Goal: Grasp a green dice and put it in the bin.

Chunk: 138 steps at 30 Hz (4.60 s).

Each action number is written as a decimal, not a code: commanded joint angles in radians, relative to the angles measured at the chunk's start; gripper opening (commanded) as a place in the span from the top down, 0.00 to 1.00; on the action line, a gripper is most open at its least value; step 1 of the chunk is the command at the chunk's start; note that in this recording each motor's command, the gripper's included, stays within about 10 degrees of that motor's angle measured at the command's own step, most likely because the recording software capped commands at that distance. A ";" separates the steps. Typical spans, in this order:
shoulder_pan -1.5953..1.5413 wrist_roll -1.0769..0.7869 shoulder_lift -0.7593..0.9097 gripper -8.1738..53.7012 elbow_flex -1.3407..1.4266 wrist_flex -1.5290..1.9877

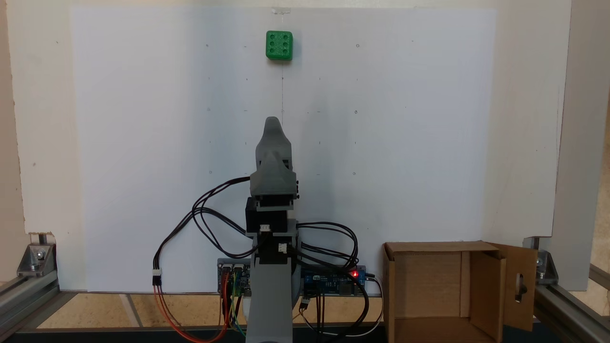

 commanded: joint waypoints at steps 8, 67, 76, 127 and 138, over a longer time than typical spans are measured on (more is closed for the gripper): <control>0.000 0.009 0.107 0.14 0.051 -0.051; 0.005 -0.025 0.104 0.18 -0.922 1.702; 0.031 -0.025 -0.291 0.18 -1.313 2.325; -0.028 0.080 -1.350 0.16 -2.454 2.951; -0.026 0.084 -1.407 0.16 -2.454 2.872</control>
